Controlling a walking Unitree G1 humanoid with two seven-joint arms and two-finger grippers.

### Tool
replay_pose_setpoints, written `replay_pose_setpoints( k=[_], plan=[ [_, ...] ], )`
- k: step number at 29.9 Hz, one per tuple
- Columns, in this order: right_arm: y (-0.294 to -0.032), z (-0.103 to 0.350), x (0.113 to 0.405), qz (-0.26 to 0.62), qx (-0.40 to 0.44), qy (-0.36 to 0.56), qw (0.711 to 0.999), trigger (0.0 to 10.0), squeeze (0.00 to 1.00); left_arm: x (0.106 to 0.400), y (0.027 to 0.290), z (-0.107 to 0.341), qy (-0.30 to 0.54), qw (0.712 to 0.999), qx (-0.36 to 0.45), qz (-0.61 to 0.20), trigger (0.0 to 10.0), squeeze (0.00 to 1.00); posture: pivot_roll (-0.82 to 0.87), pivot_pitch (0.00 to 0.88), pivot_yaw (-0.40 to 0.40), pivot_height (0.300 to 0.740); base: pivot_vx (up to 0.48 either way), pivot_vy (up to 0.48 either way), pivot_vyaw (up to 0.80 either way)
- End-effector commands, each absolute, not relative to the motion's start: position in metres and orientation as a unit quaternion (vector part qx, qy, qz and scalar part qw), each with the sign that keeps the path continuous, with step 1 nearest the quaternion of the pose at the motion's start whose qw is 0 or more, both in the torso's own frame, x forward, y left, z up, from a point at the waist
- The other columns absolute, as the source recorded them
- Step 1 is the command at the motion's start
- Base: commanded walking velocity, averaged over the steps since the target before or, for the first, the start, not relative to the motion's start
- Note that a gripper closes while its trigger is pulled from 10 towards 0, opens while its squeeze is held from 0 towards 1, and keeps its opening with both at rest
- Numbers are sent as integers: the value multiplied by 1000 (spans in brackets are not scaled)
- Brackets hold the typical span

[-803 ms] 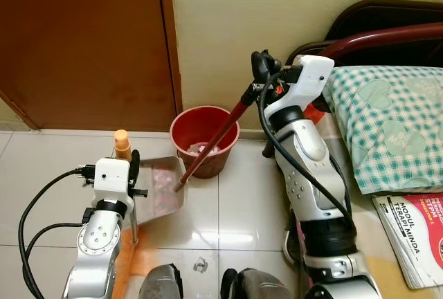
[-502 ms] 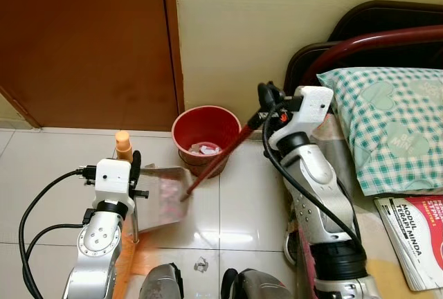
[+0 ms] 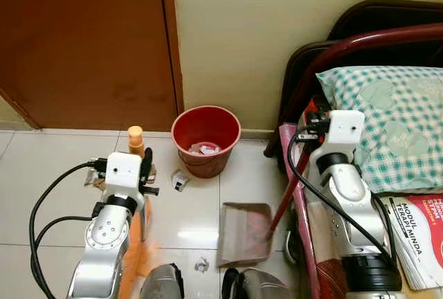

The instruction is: Sweep floor

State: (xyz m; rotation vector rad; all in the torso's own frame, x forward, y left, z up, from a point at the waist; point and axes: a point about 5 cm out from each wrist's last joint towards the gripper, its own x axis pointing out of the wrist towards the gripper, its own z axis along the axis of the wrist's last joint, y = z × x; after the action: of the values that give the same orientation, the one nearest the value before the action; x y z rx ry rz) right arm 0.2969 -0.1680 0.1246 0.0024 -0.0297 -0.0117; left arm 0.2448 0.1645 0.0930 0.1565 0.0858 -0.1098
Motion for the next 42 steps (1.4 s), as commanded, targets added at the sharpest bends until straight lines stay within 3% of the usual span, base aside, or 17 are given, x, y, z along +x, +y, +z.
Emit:
replay_pose_setpoints(
  k=[1,26,35,42],
  plan=[
    [-170,122,294,-17,-12,-16,1000,10000,0,242,157,91,53,994,61,-71,10000,0,52,161,-46,740,0,0,0],
    [-166,107,287,-21,-45,-9,999,10000,0,245,156,96,58,994,55,-71,10000,0,43,167,-42,740,-257,0,0],
    [-167,108,297,-34,-60,-18,997,10000,0,254,156,103,40,996,51,-68,10000,0,37,160,-40,740,-58,0,0],
    [-159,105,312,-57,-77,-29,995,10000,0,263,138,115,7,993,28,-117,10000,0,29,160,-40,740,0,0,0]
  ],
)
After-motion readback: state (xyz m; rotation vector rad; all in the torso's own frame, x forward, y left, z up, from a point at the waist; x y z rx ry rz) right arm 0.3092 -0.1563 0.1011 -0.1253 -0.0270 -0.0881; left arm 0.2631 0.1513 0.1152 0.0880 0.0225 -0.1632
